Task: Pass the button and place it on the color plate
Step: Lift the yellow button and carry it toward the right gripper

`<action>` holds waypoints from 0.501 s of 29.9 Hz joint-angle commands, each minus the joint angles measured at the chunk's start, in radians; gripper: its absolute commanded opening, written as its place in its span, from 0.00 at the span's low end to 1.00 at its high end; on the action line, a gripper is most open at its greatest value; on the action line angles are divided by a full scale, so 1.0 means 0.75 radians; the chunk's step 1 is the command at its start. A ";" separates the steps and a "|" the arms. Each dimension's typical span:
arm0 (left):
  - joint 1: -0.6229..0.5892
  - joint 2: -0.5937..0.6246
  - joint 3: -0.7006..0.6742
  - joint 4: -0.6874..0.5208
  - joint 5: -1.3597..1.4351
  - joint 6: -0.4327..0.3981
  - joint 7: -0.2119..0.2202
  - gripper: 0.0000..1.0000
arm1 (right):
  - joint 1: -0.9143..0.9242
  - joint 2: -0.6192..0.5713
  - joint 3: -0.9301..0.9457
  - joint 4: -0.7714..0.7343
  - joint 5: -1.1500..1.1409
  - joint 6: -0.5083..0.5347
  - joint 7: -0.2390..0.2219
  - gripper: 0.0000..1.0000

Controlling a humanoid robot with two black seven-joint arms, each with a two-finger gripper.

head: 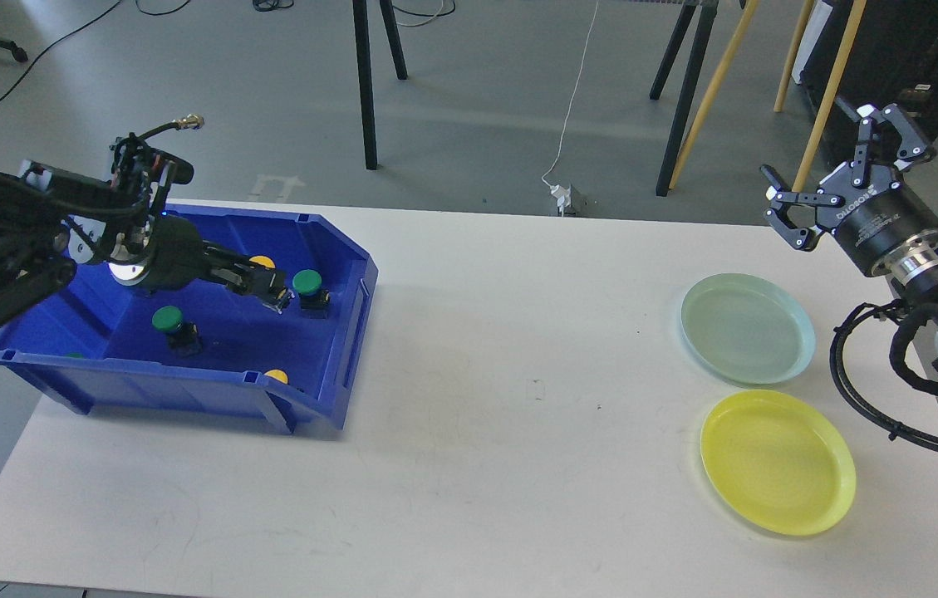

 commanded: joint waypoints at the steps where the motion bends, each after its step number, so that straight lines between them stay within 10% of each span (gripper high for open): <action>1: 0.008 0.192 -0.162 -0.232 -0.216 -0.001 0.000 0.02 | 0.007 -0.003 -0.045 0.002 -0.012 0.000 -0.017 1.00; 6: 0.068 0.205 -0.345 -0.378 -0.876 -0.001 0.000 0.03 | -0.005 -0.075 -0.098 0.092 -0.012 0.000 0.004 1.00; 15: 0.166 -0.416 -0.369 -0.249 -1.350 -0.001 0.000 0.03 | -0.120 -0.294 -0.088 0.581 -0.155 -0.170 0.198 1.00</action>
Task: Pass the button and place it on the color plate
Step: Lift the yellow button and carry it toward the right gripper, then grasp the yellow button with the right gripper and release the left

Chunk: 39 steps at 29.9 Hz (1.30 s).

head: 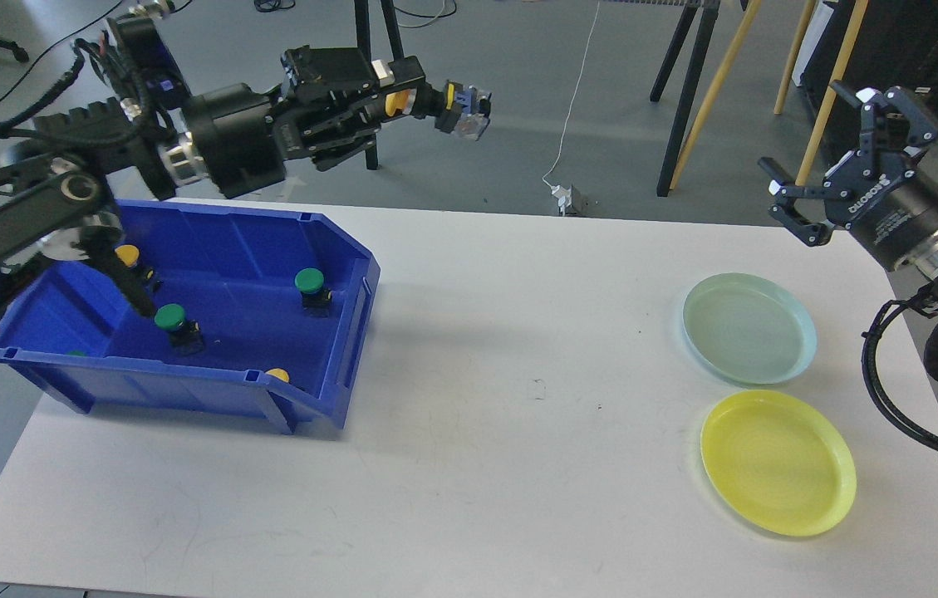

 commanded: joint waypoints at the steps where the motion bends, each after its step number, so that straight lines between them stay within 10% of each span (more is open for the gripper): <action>1: 0.067 -0.222 0.001 0.070 -0.029 0.000 0.000 0.03 | -0.066 -0.032 -0.005 0.216 -0.196 -0.161 0.084 1.00; 29: 0.117 -0.309 -0.005 0.142 -0.043 0.000 0.000 0.04 | 0.157 0.201 -0.414 0.376 -0.442 -0.184 0.209 0.99; 39: 0.119 -0.311 -0.013 0.150 -0.045 0.000 0.000 0.04 | 0.151 0.191 -0.391 0.358 -0.440 -0.201 0.211 0.82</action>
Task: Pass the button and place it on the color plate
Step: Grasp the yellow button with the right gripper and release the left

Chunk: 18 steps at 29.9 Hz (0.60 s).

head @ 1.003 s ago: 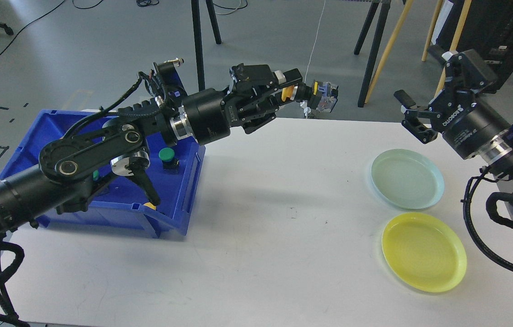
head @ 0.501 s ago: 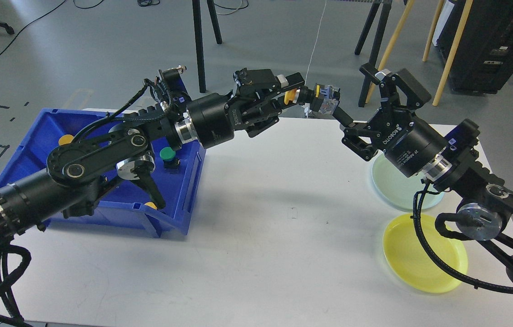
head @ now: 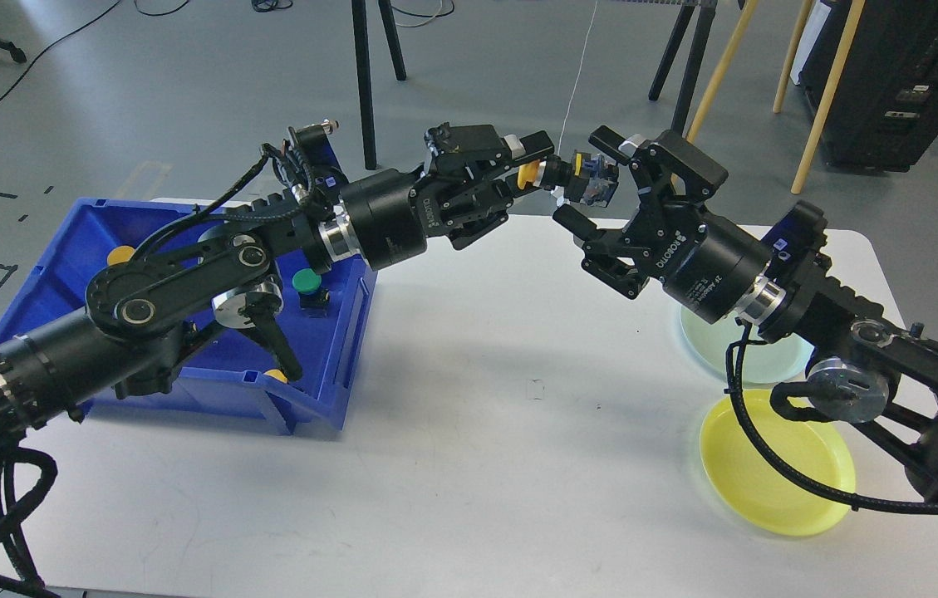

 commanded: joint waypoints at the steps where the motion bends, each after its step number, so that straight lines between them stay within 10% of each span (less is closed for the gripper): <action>1: 0.002 -0.002 -0.007 0.004 0.000 0.000 0.000 0.04 | -0.007 -0.005 0.005 -0.001 0.000 -0.003 0.002 0.80; 7: 0.002 -0.002 -0.009 0.008 0.000 0.000 0.000 0.04 | -0.020 -0.008 0.011 -0.001 -0.002 -0.010 0.004 0.58; 14: 0.004 -0.004 -0.015 0.008 0.000 0.000 0.000 0.06 | -0.020 0.007 0.025 -0.001 -0.026 -0.050 -0.002 0.03; 18: 0.004 -0.006 -0.017 0.008 -0.002 0.000 0.000 0.32 | -0.024 0.007 0.028 -0.001 -0.020 -0.075 -0.008 0.00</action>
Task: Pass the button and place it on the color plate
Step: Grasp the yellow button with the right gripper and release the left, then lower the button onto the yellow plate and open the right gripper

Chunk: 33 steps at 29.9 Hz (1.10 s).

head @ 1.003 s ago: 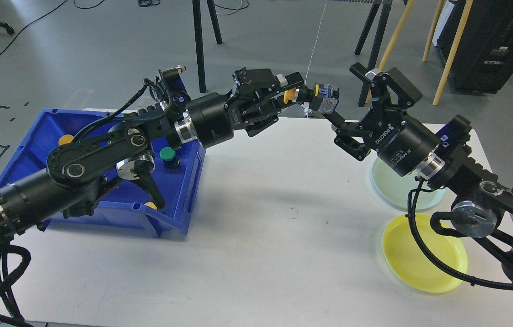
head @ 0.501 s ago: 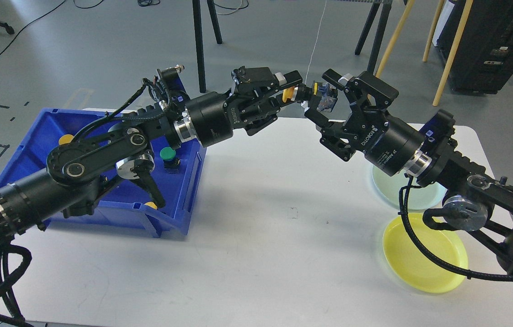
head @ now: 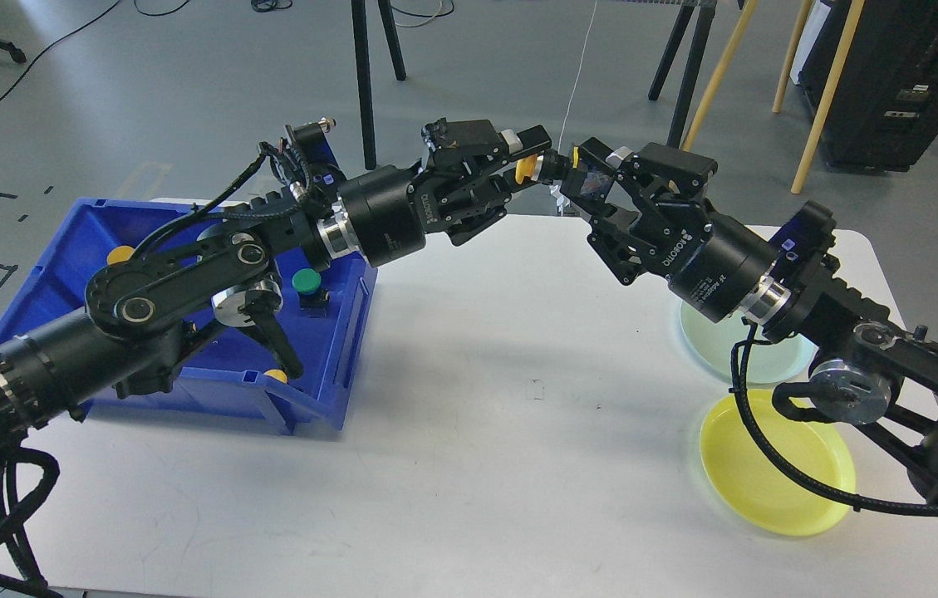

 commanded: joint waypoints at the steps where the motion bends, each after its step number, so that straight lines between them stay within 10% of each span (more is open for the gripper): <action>1: 0.002 -0.004 -0.001 0.000 -0.002 0.000 0.000 0.47 | -0.004 0.000 0.005 0.000 0.009 -0.023 -0.005 0.00; 2: 0.004 -0.012 -0.003 -0.002 -0.012 0.000 0.000 0.69 | -0.008 -0.004 0.007 0.002 0.013 -0.033 -0.005 0.00; 6: 0.016 -0.012 -0.006 0.004 -0.098 0.000 0.000 0.90 | -0.039 -0.014 0.031 0.008 0.021 -0.076 -0.007 0.00; 13: 0.021 0.027 -0.097 0.006 -0.102 0.000 0.000 0.95 | -0.412 -0.020 0.319 0.061 0.386 -0.188 -0.036 0.00; 20: 0.029 0.094 -0.104 -0.004 -0.102 0.000 0.000 0.95 | -0.832 -0.104 0.428 0.155 1.221 -0.579 -0.099 0.00; 28: -0.012 0.257 -0.049 -0.043 -0.073 0.000 0.000 0.95 | -0.984 -0.096 0.420 0.141 1.283 -0.643 -0.103 0.01; 30: -0.077 0.366 0.002 -0.059 -0.031 0.000 0.000 0.96 | -0.988 -0.094 0.418 0.141 1.285 -0.643 -0.107 0.09; 33: -0.202 0.534 0.123 -0.082 0.137 0.000 0.000 0.97 | -0.990 -0.092 0.424 0.145 1.285 -0.641 -0.110 0.46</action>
